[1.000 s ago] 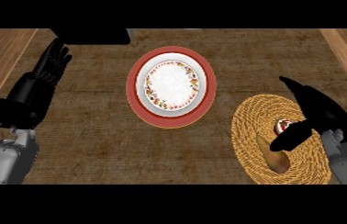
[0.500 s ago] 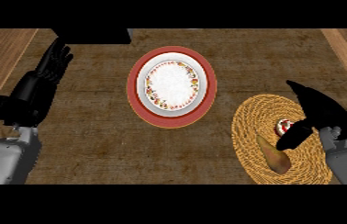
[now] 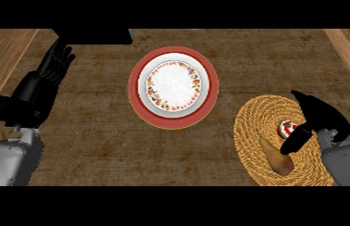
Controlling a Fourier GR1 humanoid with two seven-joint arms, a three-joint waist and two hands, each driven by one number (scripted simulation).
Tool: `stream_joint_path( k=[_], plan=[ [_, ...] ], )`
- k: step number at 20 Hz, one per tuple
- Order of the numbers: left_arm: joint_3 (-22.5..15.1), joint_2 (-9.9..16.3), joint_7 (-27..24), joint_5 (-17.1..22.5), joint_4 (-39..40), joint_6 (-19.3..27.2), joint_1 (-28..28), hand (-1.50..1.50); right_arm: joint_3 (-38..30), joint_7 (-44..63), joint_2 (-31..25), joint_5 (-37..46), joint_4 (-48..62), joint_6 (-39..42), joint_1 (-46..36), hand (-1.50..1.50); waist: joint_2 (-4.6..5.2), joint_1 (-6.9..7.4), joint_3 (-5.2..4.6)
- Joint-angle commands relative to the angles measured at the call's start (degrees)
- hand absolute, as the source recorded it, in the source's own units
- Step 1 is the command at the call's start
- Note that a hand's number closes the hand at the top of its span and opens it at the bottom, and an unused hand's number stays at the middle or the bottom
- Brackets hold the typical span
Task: Pick the cupcake from the placemat and place it in the plate
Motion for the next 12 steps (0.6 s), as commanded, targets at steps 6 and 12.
stream_joint_path(
  k=[6,12],
  plan=[
    [-0.22,-2.81,4.83,-2.16,-7.18,0.53,1.39,0.0,-1.84,-5.76,4.95,5.64,9.98,0.16,2.6,-1.5,-0.01,0.37,0.03],
    [4.5,-0.8,2.15,-0.53,-0.3,-4.33,-1.67,0.0,0.38,-2.98,7.81,11.86,9.36,0.54,4.76,-1.5,0.01,-0.01,0.0]
  ],
)
